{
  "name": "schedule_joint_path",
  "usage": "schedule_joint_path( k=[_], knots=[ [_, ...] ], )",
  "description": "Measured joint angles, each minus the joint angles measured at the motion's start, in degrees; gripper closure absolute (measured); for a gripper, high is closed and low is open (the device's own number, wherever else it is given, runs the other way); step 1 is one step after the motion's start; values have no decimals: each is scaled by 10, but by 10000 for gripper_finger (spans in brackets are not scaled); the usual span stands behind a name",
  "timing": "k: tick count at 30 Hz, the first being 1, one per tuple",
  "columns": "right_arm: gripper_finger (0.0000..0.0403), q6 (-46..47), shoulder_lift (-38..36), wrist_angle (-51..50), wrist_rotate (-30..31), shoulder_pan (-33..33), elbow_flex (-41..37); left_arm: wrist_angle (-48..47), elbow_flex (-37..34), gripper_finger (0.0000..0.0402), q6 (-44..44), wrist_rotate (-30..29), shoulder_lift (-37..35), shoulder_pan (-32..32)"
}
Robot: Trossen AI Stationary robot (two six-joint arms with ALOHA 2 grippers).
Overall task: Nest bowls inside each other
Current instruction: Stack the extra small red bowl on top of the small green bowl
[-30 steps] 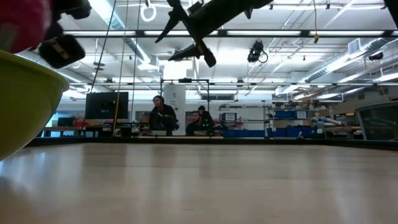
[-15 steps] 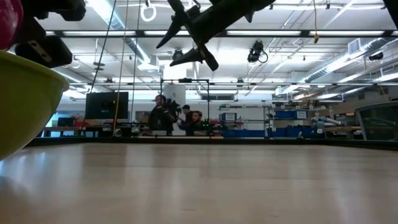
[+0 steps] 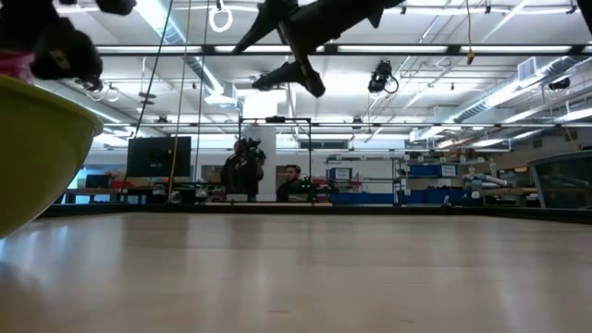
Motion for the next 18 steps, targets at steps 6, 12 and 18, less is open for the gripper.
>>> schedule_joint_path(
  k=[6,12,18],
  knots=[
    [137,-49,-52,-17,0,-6,0,-19,53,214,-5,-53,-10,9],
    [137,-92,-117,-39,14,-21,0,-49,70,230,-34,-86,-4,30],
    [138,-124,-158,-110,64,-25,0,-11,-7,258,-89,-17,29,22]
  ],
)
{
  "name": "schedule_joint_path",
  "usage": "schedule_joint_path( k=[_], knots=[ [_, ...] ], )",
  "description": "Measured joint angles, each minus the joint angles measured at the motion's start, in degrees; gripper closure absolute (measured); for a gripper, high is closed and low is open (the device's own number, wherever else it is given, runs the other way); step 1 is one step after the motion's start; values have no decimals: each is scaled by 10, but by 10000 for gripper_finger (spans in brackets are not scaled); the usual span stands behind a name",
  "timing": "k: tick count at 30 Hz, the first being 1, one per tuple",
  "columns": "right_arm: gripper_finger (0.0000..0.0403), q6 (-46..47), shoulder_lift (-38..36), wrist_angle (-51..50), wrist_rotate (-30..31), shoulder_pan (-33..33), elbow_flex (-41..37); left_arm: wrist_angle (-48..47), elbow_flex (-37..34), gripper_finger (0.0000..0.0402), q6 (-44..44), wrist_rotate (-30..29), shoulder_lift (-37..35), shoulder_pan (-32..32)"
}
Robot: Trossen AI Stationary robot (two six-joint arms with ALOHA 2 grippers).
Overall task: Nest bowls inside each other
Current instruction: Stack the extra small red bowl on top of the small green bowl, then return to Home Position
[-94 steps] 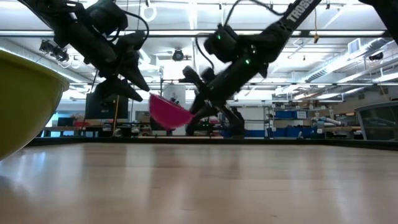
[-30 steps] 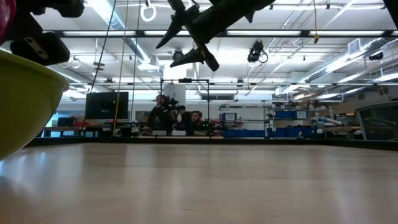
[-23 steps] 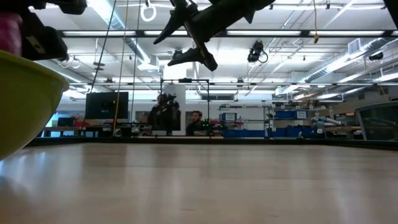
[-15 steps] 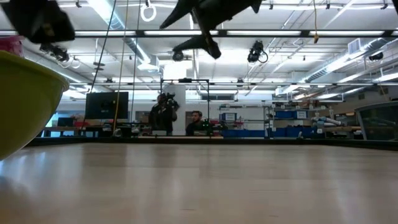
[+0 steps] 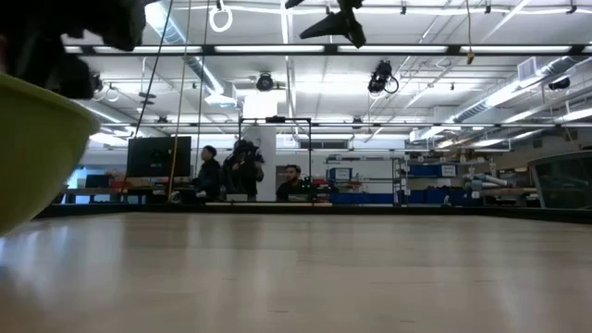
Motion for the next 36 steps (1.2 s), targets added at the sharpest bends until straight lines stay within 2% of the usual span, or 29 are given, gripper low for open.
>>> schedule_joint_path(
  k=[5,13,17,21,25,30,34,36],
  knots=[
    [138,-11,-11,-31,22,0,0,13,-10,260,-35,17,-2,-14],
    [138,-11,-11,-28,27,0,0,-54,61,260,-8,-65,-51,18],
    [138,-38,-25,-13,8,5,-1,-65,105,260,52,-141,-80,30],
    [153,-69,-60,9,12,29,-1,-23,139,260,125,-279,-130,29],
    [197,-96,-102,5,51,53,-1,60,139,261,214,-366,-195,35],
    [284,-121,-151,7,60,90,-11,117,125,283,303,-407,-243,40],
    [366,-128,-195,-1,130,144,-66,260,3,311,322,-417,-282,40],
    [392,-128,-217,23,167,173,-112,351,-73,327,332,-416,-295,40]
  ],
)
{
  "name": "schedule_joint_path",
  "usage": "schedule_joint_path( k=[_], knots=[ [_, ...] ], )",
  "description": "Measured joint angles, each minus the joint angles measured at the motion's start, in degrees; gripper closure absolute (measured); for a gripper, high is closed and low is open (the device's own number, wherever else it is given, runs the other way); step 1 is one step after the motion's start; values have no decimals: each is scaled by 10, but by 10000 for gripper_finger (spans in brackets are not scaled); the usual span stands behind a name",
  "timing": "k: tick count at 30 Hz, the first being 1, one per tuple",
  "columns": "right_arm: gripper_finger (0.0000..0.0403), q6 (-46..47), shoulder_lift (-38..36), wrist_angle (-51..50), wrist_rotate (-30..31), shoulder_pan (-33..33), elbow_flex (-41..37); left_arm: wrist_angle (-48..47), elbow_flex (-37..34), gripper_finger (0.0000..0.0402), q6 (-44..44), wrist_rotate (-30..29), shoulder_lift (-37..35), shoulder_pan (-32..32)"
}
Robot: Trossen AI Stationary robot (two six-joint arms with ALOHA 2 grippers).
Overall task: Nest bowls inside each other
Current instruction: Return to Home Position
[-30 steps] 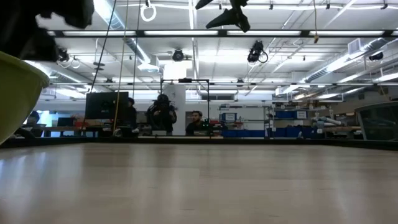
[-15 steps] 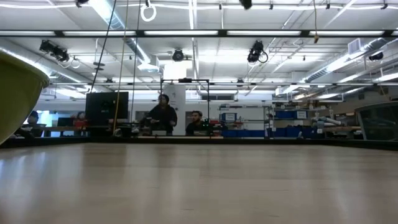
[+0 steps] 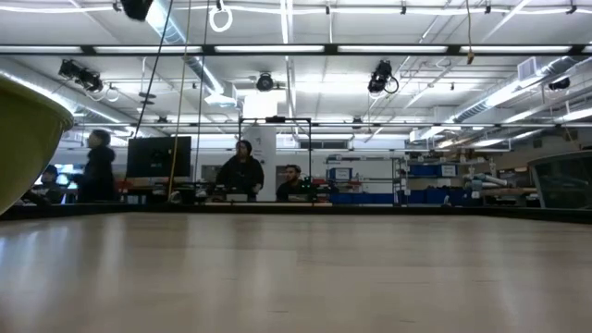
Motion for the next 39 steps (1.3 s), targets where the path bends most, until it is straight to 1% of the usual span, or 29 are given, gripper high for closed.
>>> schedule_joint_path(
  k=[2,4,7,9,12,14,17,21,24,26,28,30,34,36,39],
  knots=[
    [390,-2,-23,44,16,25,-53,79,-61,345,26,9,-13,0],
    [384,-2,-43,88,18,40,-101,142,-104,365,70,15,-27,0],
    [388,-4,-75,111,1,44,-154,170,-144,394,130,30,-42,0],
    [394,-15,-93,100,-23,38,-178,173,-151,396,152,37,-57,0],
    [397,-33,-113,39,-63,33,-206,181,-149,395,203,38,-88,0],
    [396,-29,-125,18,-56,30,-216,176,-149,397,222,38,-109,0],
    [395,-64,-154,30,-18,39,-230,150,-156,399,225,38,-138,0],
    [397,-120,-209,75,-6,57,-276,160,-216,400,187,38,-160,0],
    [397,-133,-259,137,9,63,-333,198,-273,400,141,38,-167,0],
    [397,-129,-290,177,12,64,-377,242,-302,401,113,38,-167,0],
    [397,-121,-313,219,10,64,-417,265,-324,401,106,38,-167,-2],
    [397,-123,-332,236,11,64,-449,274,-337,401,113,38,-166,-2],
    [397,-124,-354,238,11,58,-496,267,-344,401,150,40,-171,14],
    [397,-124,-365,240,11,53,-516,264,-345,401,136,59,-171,30],
    [397,-123,-380,268,9,42,-553,244,-345,401,123,109,-171,61]
  ],
)
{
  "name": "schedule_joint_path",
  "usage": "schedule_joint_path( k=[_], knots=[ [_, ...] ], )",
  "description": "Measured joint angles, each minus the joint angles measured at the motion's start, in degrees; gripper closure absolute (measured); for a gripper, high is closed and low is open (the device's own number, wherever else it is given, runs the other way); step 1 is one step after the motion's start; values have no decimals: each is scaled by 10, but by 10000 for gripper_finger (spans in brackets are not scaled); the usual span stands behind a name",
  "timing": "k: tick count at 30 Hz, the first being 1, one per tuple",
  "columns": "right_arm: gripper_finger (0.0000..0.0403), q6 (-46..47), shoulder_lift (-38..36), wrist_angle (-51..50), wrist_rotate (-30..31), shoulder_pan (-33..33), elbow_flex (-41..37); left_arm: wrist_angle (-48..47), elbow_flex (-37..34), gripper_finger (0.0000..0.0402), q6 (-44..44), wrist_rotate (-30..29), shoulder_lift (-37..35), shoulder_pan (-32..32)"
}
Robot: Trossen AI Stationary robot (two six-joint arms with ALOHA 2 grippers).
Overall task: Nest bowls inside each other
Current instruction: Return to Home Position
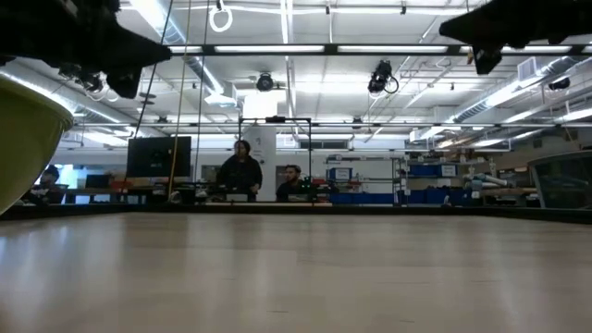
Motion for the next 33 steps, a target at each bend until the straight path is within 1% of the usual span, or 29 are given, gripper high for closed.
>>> schedule_joint_path(
  k=[3,5,7,9,13,16,19,22,25,29,33],
  knots=[
    [397,0,-12,69,-14,-13,-43,-35,0,401,-1,32,2,29],
    [397,0,-20,116,-19,-20,-66,-42,0,401,-2,35,2,46],
    [397,2,-26,140,-21,-27,-86,-41,0,401,-3,34,1,59],
    [397,5,-33,139,-22,-36,-96,-32,-6,401,-3,35,1,71],
    [397,7,-53,137,-40,-51,-109,-15,-47,401,-41,36,-10,83],
    [397,13,-71,133,-49,-54,-109,1,-48,401,-18,50,-38,75],
    [396,3,-95,133,-49,-54,-109,-12,-48,401,4,49,-67,73],
    [396,1,-123,111,-49,-54,-109,-51,-48,401,11,49,-101,73],
    [395,9,-155,63,-45,-54,-109,-95,-48,401,8,55,-142,73],
    [395,31,-192,8,-45,-54,-109,-128,-48,401,16,59,-196,73],
    [395,36,-222,-25,-47,-54,-109,-175,-48,401,19,60,-236,87]
  ],
)
